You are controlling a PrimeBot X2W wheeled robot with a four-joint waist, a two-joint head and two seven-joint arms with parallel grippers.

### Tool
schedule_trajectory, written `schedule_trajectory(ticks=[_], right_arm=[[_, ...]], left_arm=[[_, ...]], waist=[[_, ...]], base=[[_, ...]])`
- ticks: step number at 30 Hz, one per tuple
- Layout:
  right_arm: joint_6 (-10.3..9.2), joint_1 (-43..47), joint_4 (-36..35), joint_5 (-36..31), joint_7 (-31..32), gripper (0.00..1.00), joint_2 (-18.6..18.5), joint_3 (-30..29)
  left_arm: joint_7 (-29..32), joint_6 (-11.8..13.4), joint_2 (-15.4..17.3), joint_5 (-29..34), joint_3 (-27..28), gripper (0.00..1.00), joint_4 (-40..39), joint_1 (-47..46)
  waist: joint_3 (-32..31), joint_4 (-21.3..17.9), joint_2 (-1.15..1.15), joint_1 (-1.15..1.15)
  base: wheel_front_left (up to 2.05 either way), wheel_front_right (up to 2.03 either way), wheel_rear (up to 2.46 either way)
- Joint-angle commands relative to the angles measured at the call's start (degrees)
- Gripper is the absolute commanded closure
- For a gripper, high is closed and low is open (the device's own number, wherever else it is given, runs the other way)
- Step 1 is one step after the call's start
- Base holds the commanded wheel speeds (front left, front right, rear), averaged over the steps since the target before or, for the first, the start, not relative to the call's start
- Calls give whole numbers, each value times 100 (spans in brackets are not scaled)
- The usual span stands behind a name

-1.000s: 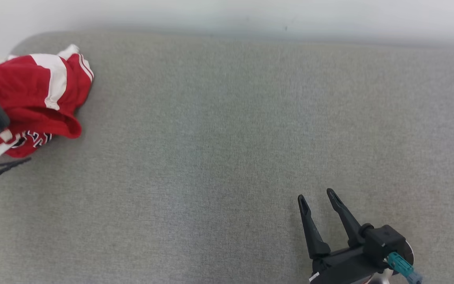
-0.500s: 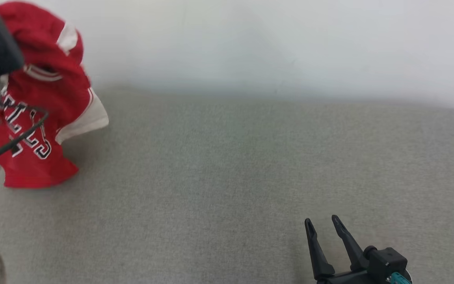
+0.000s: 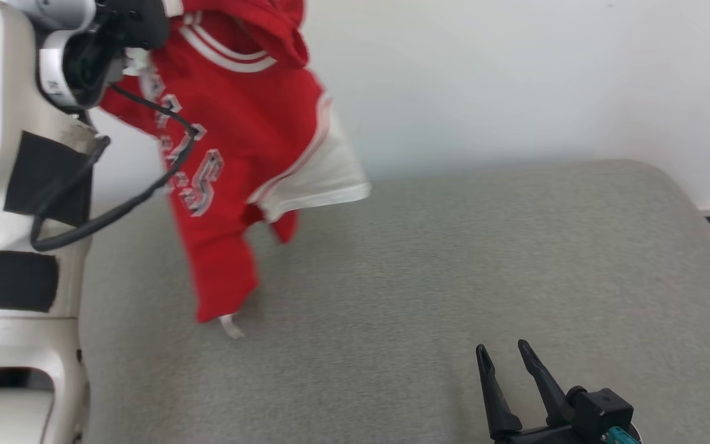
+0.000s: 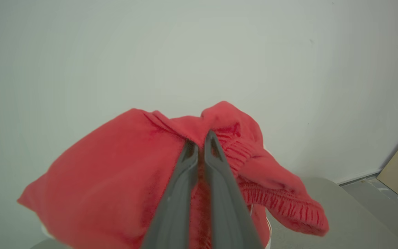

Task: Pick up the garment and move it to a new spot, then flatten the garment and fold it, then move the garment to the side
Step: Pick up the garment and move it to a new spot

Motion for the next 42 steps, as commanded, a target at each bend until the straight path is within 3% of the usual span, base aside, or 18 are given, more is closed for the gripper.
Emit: schedule_trajectory(ticks=[1,10,17,26,27,28,31,37,42], right_arm=[[-12,-1,4,-37,-8,0,9,29],[-12,123,-112,-62,51,0,10,37],[-12,113,-179,-89,109,0,10,37],[-12,94,-247,-121,186,0,9,52],[-12,108,-258,-116,193,0,10,35],[-12,127,-263,-115,193,0,11,29],[-12,194,-280,-127,210,0,10,-27],[-12,282,-355,-136,225,0,11,-184],[-12,329,-402,-191,239,0,11,-353]], left_arm=[[35,-25,-42,-107,-14,100,-98,69],[47,7,-576,-610,-196,100,-261,1092],[-438,215,-677,-1050,-725,100,-5,2322],[-1417,1067,-680,-1915,-2252,100,448,3477],[-1511,1124,-682,-1968,-2370,84,463,3513],[-1606,1167,-681,-2024,-2475,0,472,3540],[-1895,1252,-680,-2101,-2759,0,431,3524],[-3082,1294,-670,-1878,-2906,0,26,3553],[-3695,1483,-387,-1606,-2941,0,-387,3899]], waist=[[-77,-538,1,0],[23,-1026,1,0],[69,-1150,1,0],[79,-1073,1,0],[74,-1037,1,0],[68,-1004,1,0],[41,-861,1,0],[-11,-530,1,0],[-43,-222,1,0]], base=[[0,0,0],[0,0,0],[0,0,0],[0,0,0],[0,0,0],[0,0,0],[0,0,0],[0,0,0],[0,0,0]])
